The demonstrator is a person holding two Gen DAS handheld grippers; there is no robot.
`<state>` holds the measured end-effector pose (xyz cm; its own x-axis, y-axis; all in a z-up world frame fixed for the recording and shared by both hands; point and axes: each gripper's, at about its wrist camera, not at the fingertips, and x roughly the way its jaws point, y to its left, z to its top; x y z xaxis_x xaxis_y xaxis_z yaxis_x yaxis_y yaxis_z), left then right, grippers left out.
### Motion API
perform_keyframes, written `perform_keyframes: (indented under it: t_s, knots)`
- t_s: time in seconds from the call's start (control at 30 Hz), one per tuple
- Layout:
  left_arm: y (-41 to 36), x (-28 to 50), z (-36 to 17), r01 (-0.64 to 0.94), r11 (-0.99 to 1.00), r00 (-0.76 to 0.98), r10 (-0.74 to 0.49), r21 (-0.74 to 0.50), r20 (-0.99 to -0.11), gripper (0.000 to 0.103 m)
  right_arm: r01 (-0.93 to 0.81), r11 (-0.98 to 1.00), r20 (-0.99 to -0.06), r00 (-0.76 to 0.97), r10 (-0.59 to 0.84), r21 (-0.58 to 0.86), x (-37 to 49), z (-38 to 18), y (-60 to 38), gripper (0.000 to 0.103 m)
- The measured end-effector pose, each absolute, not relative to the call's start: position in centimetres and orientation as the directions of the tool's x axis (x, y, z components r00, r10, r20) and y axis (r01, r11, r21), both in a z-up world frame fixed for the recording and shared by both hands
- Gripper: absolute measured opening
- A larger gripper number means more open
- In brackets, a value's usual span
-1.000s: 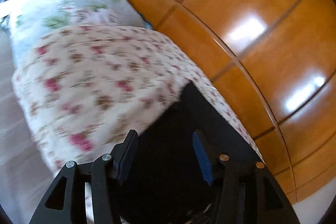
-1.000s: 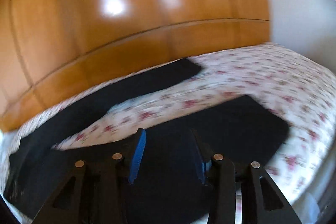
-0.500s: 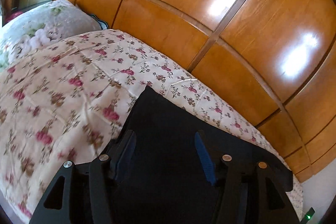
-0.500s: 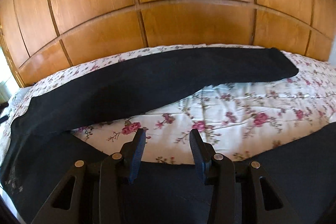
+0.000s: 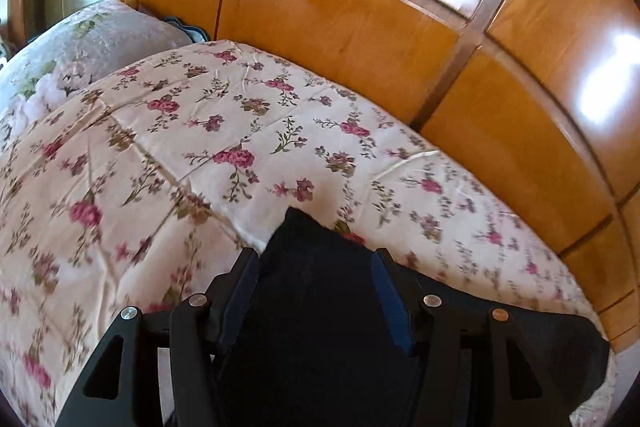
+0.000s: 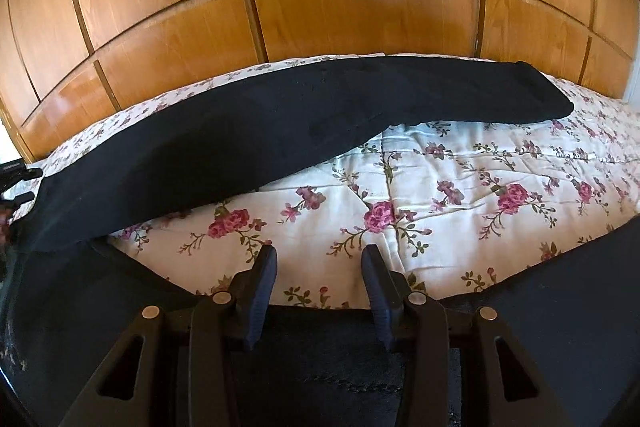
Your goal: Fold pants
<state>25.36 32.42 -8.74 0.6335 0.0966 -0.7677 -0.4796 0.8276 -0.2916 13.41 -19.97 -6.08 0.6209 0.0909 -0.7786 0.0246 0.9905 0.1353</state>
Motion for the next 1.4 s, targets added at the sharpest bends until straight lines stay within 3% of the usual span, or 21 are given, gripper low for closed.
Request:
perform_keyframes:
  t_s: [0.37, 0.8, 1.0, 1.07, 1.27, 1.4]
  knots:
    - [31.3, 27.6, -10.0, -0.474, 0.852, 0.631, 0.150, -0.225, -0.761, 0.059, 0.023, 0.992, -0.776, 0.625, 0.083, 0.125, 13.3, -6.3, -19.6, 0.046]
    - [31.4, 27.6, -10.5, -0.465, 0.852, 0.652, 0.146, -0.240, -0.744, 0.059, 0.020, 0.993, -0.778, 0.624, 0.078, 0.116, 13.3, -6.3, -19.6, 0.046]
    - [31.7, 27.3, -10.4, -0.482, 0.841, 0.655, 0.159, -0.246, -0.739, 0.051, 0.019, 0.994, -0.778, 0.624, 0.076, 0.112, 13.3, -6.4, -19.6, 0.046]
    - [31.8, 27.2, -10.4, -0.500, 0.833, 0.647, 0.178, -0.237, -0.741, 0.037, 0.019, 0.994, -0.778, 0.624, 0.076, 0.112, 13.3, -6.3, -19.6, 0.046]
    - [31.8, 26.8, -10.2, -0.492, 0.835, 0.660, 0.171, -0.248, -0.732, 0.018, 0.018, 0.994, -0.777, 0.625, 0.074, 0.109, 13.3, -6.3, -19.5, 0.046]
    - [31.1, 25.8, -8.6, -0.448, 0.854, 0.713, 0.162, -0.265, -0.682, 0.012, 0.017, 0.993, -0.775, 0.627, 0.077, 0.113, 13.3, -6.4, -19.6, 0.046]
